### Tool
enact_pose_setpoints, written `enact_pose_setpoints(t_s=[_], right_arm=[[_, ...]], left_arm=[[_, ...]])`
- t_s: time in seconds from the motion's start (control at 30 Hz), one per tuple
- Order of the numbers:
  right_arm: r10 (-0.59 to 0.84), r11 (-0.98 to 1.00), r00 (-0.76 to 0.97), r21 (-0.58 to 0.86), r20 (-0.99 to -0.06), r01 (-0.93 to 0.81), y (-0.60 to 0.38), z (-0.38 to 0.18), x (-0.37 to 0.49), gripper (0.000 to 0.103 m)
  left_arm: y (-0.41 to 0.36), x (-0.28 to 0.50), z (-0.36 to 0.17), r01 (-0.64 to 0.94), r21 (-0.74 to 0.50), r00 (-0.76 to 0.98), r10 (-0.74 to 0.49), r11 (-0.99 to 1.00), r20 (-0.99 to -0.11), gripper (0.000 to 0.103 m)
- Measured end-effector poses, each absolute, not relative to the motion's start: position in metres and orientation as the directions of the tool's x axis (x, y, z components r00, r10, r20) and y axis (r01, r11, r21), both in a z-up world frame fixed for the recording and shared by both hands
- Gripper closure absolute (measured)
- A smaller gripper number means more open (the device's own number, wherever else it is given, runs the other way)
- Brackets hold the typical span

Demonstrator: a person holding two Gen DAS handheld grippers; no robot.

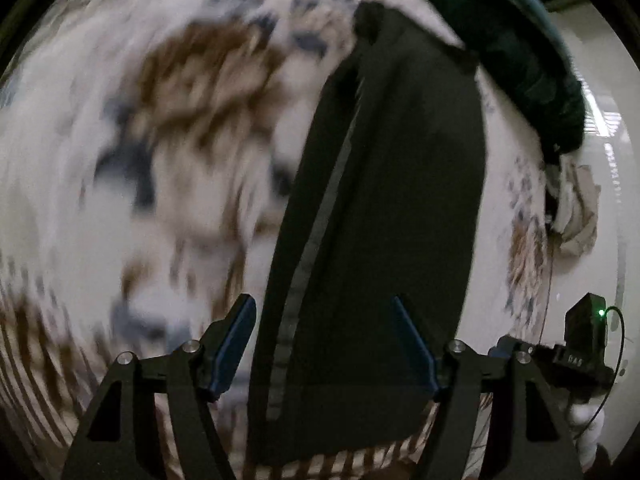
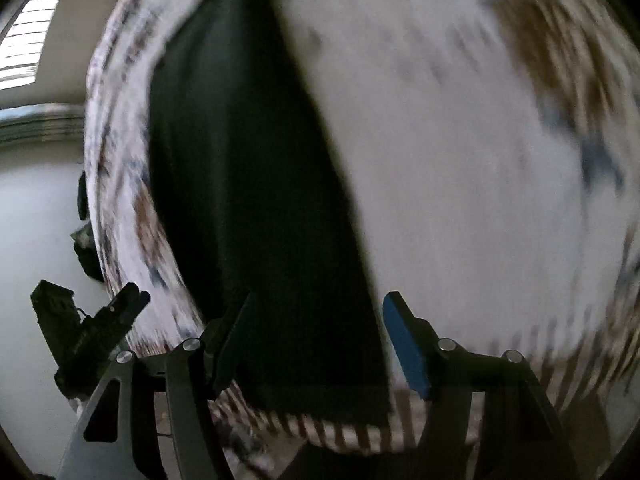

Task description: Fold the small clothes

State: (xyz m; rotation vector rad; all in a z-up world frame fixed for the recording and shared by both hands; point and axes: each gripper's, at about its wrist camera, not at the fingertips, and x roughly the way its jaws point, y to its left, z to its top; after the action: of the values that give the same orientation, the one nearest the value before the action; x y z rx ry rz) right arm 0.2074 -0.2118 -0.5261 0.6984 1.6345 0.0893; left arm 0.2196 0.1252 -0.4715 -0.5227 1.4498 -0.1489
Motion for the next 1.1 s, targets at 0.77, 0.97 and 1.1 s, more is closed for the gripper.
enact_pose_setpoints(t_s=[0.77,0.97,1.1], right_arm=[[0.428,0.876,-0.06,0.398,-0.902,0.272,-0.17,-0.576,0.104,0.096],[0.519,0.825,-0.096,0.468,-0.849,0.318,-0.177,-0.588,0.112,0.066],[0.606,0.754,-0.068,0.545,-0.792,0.366,-0.185,-0.601,0.099,0.039]], left_arm=[[0.116,0.135,-0.517,-0.228,-0.312,0.191,-0.272,0.922,-0.943,0.097],[0.131,0.128,-0.511,-0.261,-0.421,0.206,-0.376,0.869,-0.904,0.065],[0.139,0.113,-0.529,-0.293,-0.496,0.198,-0.455,0.818,-0.868,0.033]])
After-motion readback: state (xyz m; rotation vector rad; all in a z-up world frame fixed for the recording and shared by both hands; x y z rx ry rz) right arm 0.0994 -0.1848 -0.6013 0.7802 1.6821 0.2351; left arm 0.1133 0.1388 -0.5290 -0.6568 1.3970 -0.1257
